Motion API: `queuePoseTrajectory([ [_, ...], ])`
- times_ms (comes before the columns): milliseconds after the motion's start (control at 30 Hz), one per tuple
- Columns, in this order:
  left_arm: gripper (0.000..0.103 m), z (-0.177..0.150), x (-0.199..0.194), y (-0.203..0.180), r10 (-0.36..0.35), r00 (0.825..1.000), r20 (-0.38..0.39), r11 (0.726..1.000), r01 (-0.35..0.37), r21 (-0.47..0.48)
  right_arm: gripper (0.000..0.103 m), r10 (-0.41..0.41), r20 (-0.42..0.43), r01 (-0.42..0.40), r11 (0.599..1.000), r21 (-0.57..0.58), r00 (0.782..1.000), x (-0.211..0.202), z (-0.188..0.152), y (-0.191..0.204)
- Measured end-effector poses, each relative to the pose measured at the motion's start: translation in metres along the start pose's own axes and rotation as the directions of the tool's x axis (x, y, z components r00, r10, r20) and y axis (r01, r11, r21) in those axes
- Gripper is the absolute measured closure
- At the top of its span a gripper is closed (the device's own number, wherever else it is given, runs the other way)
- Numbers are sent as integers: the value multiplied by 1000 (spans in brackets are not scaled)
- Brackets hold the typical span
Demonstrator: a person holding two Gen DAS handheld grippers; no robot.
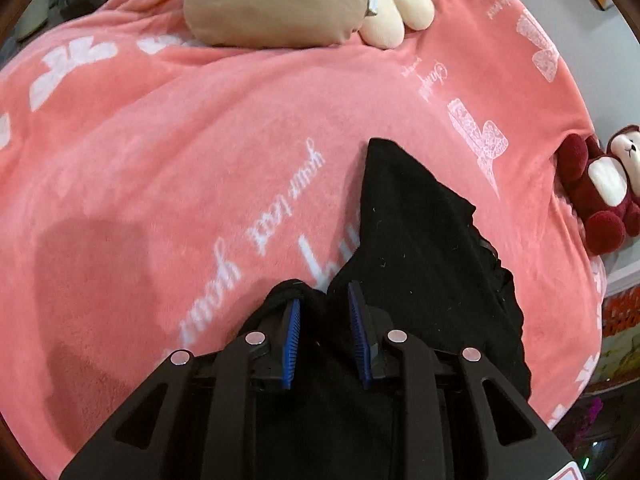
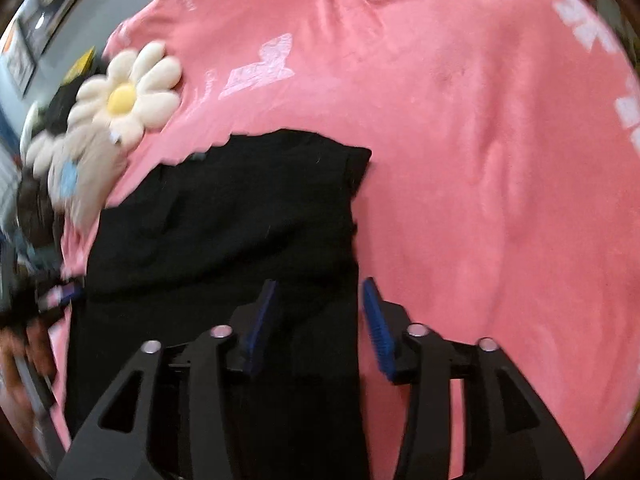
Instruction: Fold small clothes
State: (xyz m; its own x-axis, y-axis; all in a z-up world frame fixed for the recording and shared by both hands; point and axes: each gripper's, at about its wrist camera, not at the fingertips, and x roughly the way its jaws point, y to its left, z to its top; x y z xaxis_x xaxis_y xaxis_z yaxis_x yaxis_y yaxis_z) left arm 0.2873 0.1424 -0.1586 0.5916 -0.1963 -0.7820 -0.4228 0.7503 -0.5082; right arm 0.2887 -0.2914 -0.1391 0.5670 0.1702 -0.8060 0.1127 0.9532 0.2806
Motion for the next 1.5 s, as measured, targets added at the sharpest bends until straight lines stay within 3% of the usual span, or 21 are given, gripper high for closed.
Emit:
queuePoseTrajectory([
  [33,79,1,1,-1,6,1000,5,1000,-6,3,56,3,-24,-2,1000,15,1000,14,8,-2],
  [67,79,2,2,-2,4,1000,8,1000,-4,-4,67,20,-41,-19,1000,16,999,24,15,-1],
  [100,79,4,3,-1,5,1000,2,1000,-5,-16,91,33,-33,-33,999,17,999,24,19,2],
  [200,79,6,9,1,3,1000,-13,1000,-3,-12,92,73,101,-73,997,-7,992,-8,33,13],
  [267,78,4,9,2,0,1000,-7,1000,0,25,92,-52,99,57,997,-46,994,0,30,4],
  [300,78,2,9,1,4,1000,-5,999,-3,45,90,-152,41,155,985,-76,988,16,24,-5],
  [367,71,-4,2,-5,15,1000,-6,993,-14,118,89,-234,-37,231,970,-68,971,25,7,-27],
  [400,65,-8,-5,-8,3,1000,-19,989,0,147,89,-209,-34,207,977,-48,977,16,-1,-32],
  [467,37,-19,-24,-5,-36,999,-33,984,42,174,86,-156,-4,155,987,-28,988,-17,-24,-39],
  [567,28,-44,-64,11,-85,996,-37,970,91,223,57,-99,32,101,992,-71,995,-77,-78,-36],
  [600,26,-52,-74,17,-86,995,-42,968,93,231,50,-98,28,100,991,-84,995,-89,-90,-36],
  [767,23,-103,-111,76,-46,987,-151,984,71,163,49,-59,-61,55,996,-63,996,-141,-172,-41],
  [867,22,-134,-128,111,-55,981,-184,992,74,100,49,-9,-111,7,1000,-13,994,-151,-205,-40],
  [967,22,-158,-129,128,-109,964,-244,991,123,43,38,9,-141,-9,1000,-2,990,-147,-226,-33],
  [1200,21,-174,-129,112,-90,984,-151,983,113,145,36,38,-128,-23,993,115,991,-127,-232,-33],
  [1233,23,-175,-128,111,-98,984,-146,982,119,144,50,52,-117,-37,991,126,992,-127,-229,-31],
  [1267,42,-175,-129,109,-111,983,-148,979,134,153,61,70,-121,-54,990,130,990,-127,-227,-29],
  [1300,56,-174,-128,105,-102,980,-172,975,133,178,90,83,-128,-66,989,133,988,-126,-227,-28],
  [1333,81,-174,-127,100,-76,978,-193,973,115,200,98,100,-133,-81,987,140,986,-128,-226,-26],
  [1367,96,-174,-126,99,-47,977,-209,971,93,218,98,102,-128,-84,987,136,987,-130,-224,-25],
  [1500,99,-176,-146,90,0,978,-208,956,61,286,98,96,-97,-88,993,77,991,-158,-223,-17],
])
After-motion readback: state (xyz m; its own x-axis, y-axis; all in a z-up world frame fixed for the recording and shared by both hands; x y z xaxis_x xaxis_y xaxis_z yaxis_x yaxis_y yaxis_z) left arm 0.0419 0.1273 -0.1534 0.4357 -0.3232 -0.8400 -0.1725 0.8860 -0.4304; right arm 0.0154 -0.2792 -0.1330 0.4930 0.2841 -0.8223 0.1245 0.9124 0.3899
